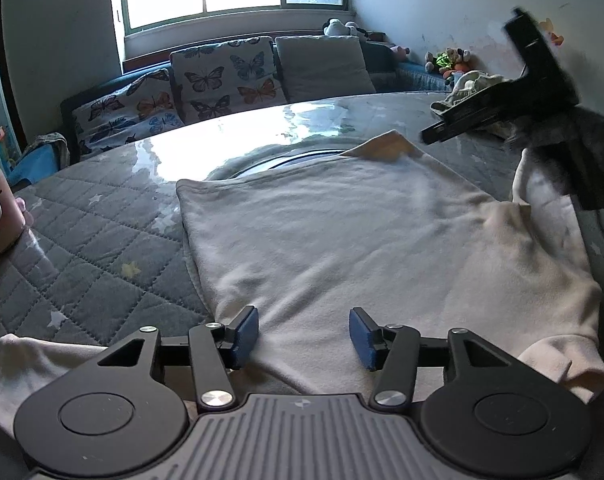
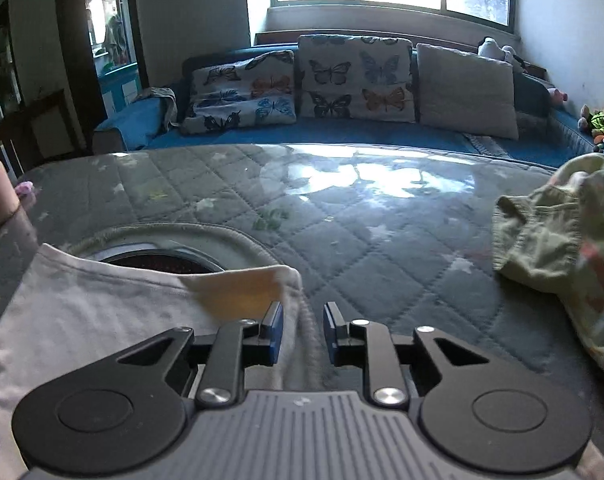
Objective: Fold clothes
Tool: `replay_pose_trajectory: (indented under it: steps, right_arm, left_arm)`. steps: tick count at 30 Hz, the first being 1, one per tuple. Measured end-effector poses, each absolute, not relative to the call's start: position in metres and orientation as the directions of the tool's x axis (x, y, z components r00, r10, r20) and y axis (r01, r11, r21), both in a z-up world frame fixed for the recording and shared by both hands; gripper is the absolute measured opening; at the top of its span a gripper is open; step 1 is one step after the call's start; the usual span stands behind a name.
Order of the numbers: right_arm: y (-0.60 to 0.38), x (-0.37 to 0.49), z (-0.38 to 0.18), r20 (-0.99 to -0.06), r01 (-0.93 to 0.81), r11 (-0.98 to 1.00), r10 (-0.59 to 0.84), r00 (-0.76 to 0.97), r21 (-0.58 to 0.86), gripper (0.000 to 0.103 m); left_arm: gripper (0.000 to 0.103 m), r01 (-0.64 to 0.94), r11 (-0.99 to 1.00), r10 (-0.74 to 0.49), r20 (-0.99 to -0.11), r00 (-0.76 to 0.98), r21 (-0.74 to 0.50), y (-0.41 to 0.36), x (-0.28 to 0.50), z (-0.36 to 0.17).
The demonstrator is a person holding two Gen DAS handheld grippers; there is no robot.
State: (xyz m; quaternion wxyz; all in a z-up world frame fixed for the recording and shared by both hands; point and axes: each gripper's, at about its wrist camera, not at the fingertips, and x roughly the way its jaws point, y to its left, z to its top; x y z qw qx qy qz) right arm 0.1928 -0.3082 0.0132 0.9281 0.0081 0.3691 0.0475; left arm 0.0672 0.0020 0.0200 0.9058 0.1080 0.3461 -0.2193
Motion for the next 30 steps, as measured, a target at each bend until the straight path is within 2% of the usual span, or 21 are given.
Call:
replay_pose_trajectory:
  steps: [5, 8, 16, 22, 30]
  right_arm:
    - [-0.326, 0.158, 0.03, -0.696, -0.091, 0.993, 0.117, 0.709, 0.075, 0.029]
    - [-0.333, 0.129, 0.029, -0.699, -0.079, 0.996, 0.08, 0.71, 0.033, 0.037]
    - [-0.388, 0.078, 0.008, -0.706, 0.095, 0.995, -0.051, 0.706, 0.022, 0.038]
    - [-0.433, 0.072, 0.002, -0.692, 0.222, 0.971, -0.104, 0.714, 0.084, 0.038]
    - [-0.446, 0.077, 0.0, -0.65, 0.31, 0.947, -0.182, 0.738, 0.087, 0.038]
  left_arm:
    - [0.057, 0.454, 0.89, -0.306, -0.668, 0.678, 0.053, -0.001, 0.064, 0.026]
    - [0.06, 0.456, 0.888, -0.315, -0.649, 0.693, 0.055, -0.005, 0.056, 0.033]
    - [0.067, 0.505, 0.859, -0.347, -0.635, 0.69, 0.079, -0.025, 0.033, 0.037]
    - [0.069, 0.524, 0.848, -0.36, -0.643, 0.676, 0.075, -0.04, 0.022, 0.035]
    - [0.075, 0.55, 0.831, -0.374, -0.652, 0.66, 0.081, -0.059, 0.011, 0.033]
